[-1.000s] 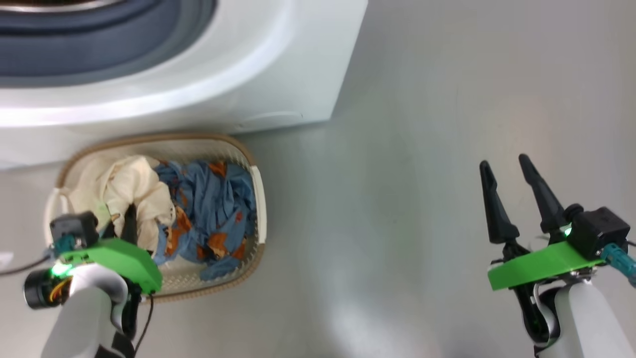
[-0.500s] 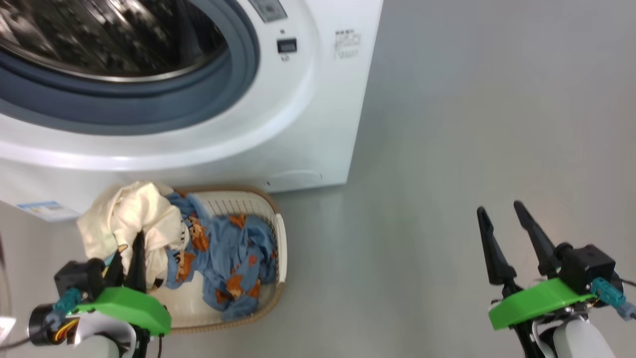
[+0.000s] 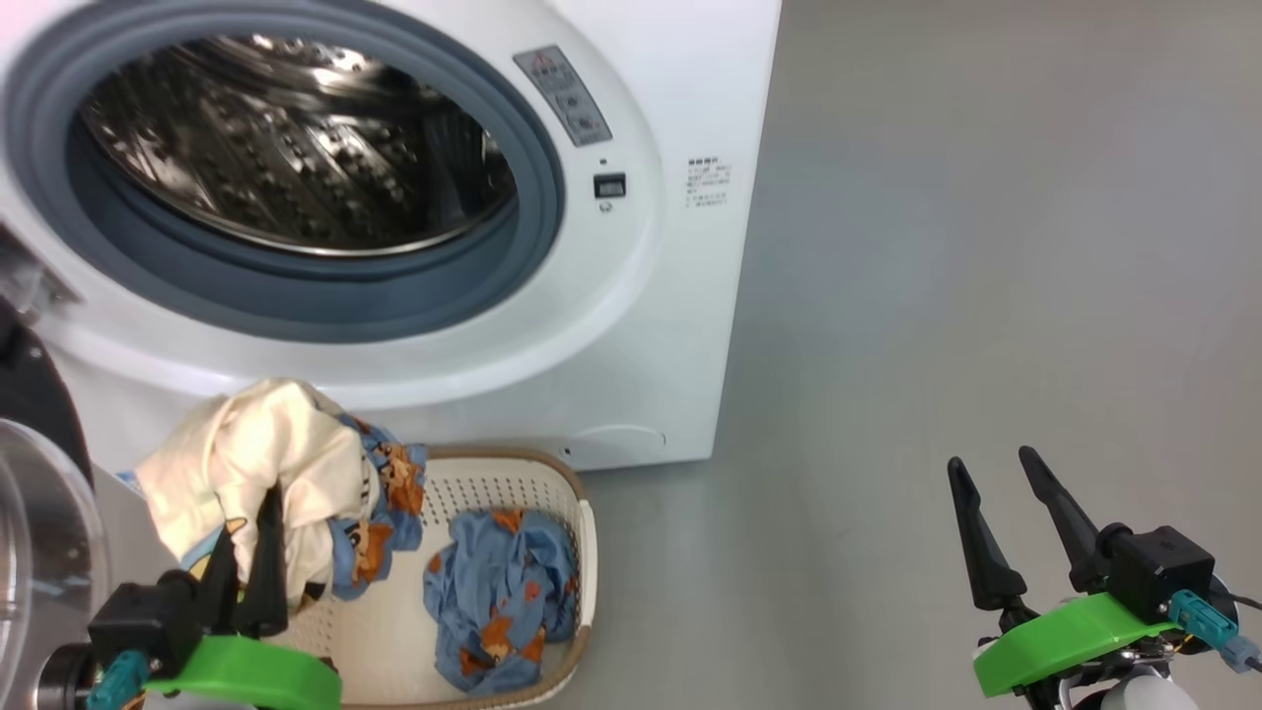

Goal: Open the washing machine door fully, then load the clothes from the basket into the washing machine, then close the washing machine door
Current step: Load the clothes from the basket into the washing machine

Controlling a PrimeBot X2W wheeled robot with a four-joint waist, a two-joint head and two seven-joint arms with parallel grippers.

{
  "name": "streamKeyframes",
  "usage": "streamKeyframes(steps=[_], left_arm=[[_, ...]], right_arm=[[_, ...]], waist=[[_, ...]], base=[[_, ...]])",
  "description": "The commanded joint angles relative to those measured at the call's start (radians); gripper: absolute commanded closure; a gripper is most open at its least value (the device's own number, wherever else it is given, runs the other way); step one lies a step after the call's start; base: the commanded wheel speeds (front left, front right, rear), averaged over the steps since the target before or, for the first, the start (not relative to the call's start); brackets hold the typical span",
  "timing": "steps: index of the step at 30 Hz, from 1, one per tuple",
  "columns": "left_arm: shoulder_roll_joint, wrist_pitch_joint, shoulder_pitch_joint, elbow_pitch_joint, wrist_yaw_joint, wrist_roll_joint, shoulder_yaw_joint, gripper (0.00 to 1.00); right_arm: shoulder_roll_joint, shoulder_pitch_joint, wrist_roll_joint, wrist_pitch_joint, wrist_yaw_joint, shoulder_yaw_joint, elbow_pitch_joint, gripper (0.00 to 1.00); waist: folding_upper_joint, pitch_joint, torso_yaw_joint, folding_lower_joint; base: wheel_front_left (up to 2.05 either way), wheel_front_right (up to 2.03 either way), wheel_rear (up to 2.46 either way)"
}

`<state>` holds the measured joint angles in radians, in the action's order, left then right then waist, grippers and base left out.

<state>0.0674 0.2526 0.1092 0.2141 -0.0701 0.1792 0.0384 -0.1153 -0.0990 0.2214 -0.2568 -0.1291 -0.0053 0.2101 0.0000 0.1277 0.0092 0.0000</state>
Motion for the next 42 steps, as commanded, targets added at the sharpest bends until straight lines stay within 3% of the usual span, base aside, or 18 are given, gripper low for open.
streamKeyframes(steps=[1, 12, 26, 42], left_arm=[[0.015, 0.009, 0.002, -0.045, 0.010, -0.021, 0.036, 1.00], [0.011, 0.009, -0.086, -0.137, 0.013, -0.048, 0.029, 1.00], [-0.001, 0.009, -0.120, -0.130, 0.016, -0.031, 0.024, 1.00], [-0.003, 0.009, 0.028, -0.099, 0.002, -0.013, 0.040, 1.00]], right_arm=[[-0.005, 0.001, -0.012, -0.005, -0.002, 0.028, -0.021, 0.00], [-0.004, 0.028, -0.032, -0.005, -0.002, 0.022, -0.026, 0.00], [-0.001, 0.041, -0.042, -0.005, -0.002, 0.013, -0.041, 0.00], [0.009, -0.015, -0.030, -0.005, -0.002, 0.020, -0.056, 0.00]], waist=[[0.0000, -0.036, 0.011, 0.0000], [0.0000, -0.095, 0.020, 0.0000], [0.0000, -0.093, 0.018, 0.0000], [0.0000, 0.069, 0.002, 0.0000]], base=[[0.00, 0.00, 0.00], [0.00, 0.00, 0.00], [0.00, 0.00, 0.00], [0.00, 0.00, 0.00]])
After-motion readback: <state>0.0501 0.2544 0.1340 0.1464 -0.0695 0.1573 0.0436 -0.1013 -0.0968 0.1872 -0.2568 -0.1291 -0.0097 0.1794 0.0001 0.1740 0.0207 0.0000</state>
